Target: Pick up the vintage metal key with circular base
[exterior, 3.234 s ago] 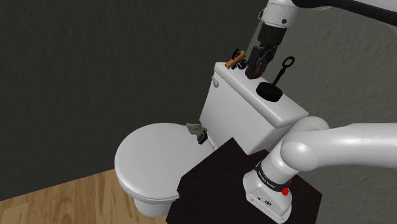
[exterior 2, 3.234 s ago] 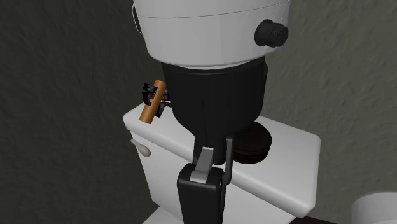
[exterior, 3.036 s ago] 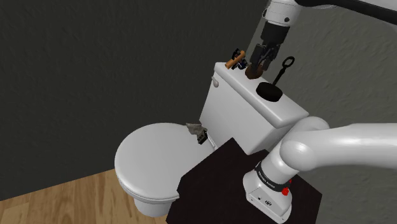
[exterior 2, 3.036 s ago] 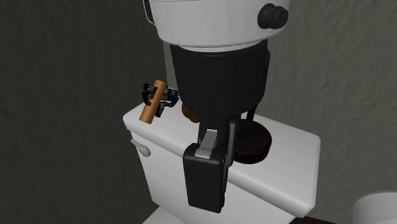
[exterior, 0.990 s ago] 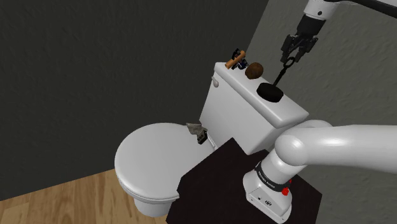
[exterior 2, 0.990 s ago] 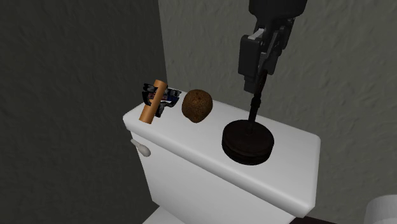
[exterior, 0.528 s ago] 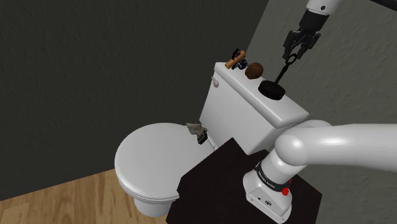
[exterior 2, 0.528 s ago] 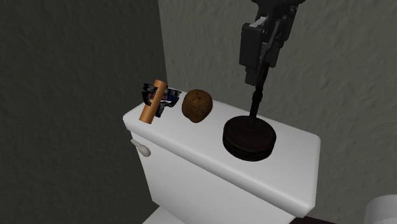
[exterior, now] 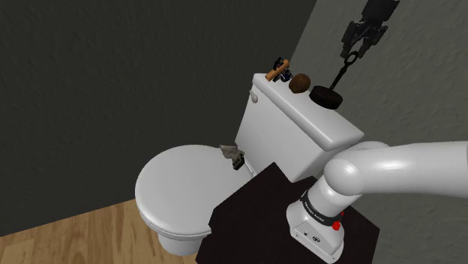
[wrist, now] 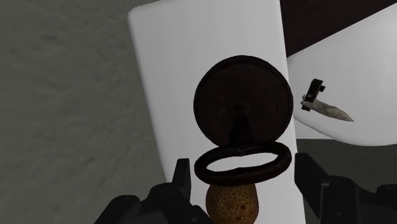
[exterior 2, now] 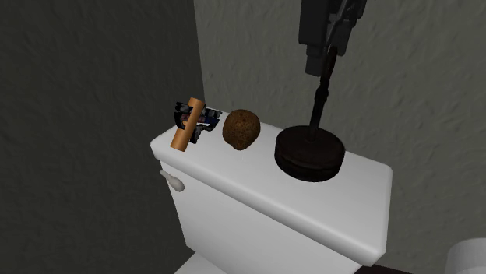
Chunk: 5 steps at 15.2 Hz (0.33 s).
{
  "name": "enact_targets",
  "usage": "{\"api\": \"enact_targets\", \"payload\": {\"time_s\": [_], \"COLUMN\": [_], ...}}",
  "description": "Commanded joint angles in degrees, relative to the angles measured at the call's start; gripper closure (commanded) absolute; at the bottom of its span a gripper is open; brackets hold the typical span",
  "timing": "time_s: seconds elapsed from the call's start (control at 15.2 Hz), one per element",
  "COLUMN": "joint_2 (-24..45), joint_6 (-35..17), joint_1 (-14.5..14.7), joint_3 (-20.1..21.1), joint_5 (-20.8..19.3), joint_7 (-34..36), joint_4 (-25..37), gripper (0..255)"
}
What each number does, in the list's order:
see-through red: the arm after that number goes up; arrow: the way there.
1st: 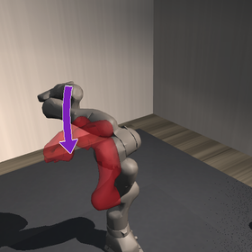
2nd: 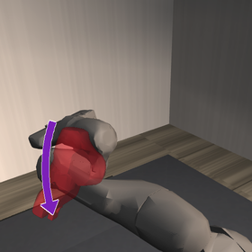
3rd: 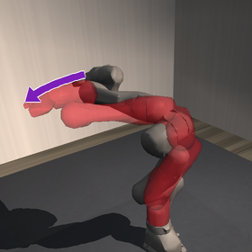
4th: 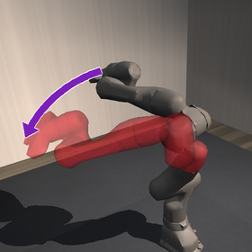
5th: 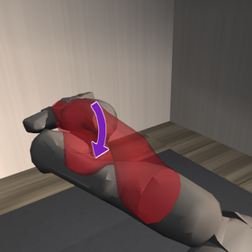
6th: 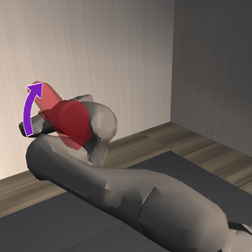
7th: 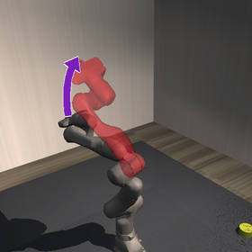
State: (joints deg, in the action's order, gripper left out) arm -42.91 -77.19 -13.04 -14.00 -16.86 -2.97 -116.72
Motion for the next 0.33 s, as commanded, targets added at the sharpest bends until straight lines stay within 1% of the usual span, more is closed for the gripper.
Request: {"api": "enact_targets", "payload": {"time_s": [0.0, 0.13, 0.26], "joint_2": [1.0, 1.9, 2.0], "joint_6": [1.3, 2.6, 2.7], "joint_1": [0.1, 0.2, 0.2], "joint_3": [0.1, 0.3, 0.3], "joint_5": [0.2, 0.3, 0.3], "joint_7": [-0.3, -0.6, -0.6], "joint_4": [2.4, 4.6, 4.8], "gripper": [255, 255, 255]}}
